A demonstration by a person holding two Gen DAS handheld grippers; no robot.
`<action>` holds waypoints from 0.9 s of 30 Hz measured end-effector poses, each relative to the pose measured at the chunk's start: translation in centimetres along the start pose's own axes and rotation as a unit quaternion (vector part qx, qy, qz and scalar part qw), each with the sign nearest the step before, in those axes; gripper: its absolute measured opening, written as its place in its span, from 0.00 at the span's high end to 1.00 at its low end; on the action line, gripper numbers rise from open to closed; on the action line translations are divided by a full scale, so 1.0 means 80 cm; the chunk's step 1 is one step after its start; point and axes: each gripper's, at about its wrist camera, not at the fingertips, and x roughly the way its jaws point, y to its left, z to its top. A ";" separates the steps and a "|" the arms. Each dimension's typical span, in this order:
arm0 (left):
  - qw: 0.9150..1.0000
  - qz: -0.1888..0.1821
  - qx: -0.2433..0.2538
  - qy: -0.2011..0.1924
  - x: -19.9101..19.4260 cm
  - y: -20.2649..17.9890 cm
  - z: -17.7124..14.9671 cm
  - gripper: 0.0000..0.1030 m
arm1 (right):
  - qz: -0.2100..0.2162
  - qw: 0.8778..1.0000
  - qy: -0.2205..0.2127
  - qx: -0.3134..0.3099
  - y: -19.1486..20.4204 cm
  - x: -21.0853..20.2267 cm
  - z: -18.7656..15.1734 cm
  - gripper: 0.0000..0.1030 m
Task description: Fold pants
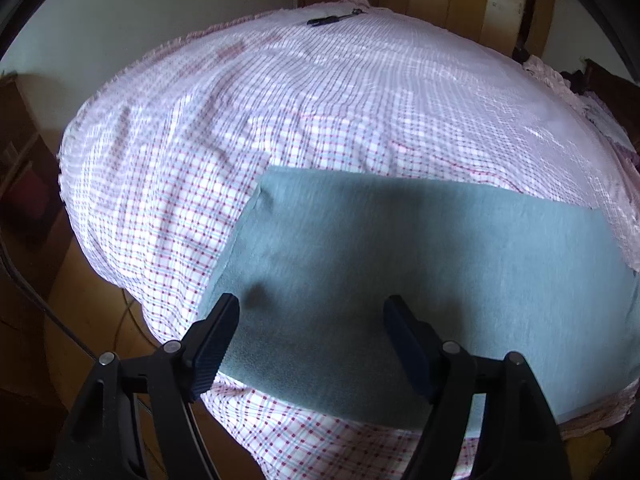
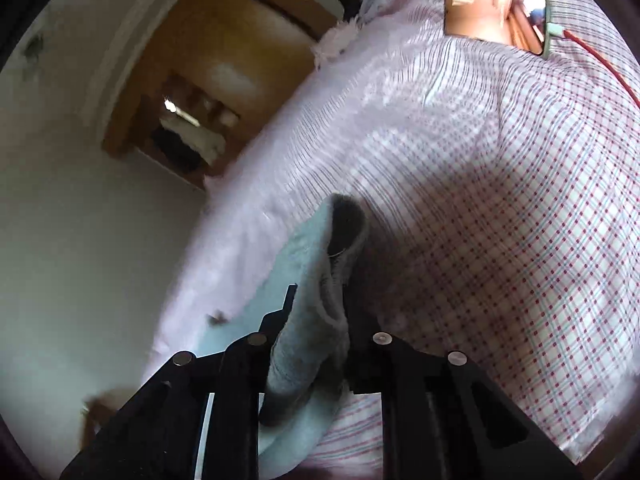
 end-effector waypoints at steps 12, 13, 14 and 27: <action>1.000 -0.015 0.014 0.001 -0.019 -0.012 -0.001 0.24 | -0.024 0.994 0.022 -0.105 0.076 -0.001 -0.004 0.90; 1.000 -0.016 0.018 0.002 -0.021 -0.013 -0.002 0.24 | -0.013 0.994 0.025 -0.110 0.089 -0.002 -0.005 0.90; 1.000 -0.019 0.023 0.006 -0.022 -0.015 -0.002 0.24 | -0.009 0.993 0.026 -0.115 0.097 -0.003 -0.006 0.90; 0.997 -0.066 0.045 -0.020 -0.067 -0.016 -0.001 0.24 | 0.075 0.966 0.064 -0.240 0.258 0.036 -0.059 0.90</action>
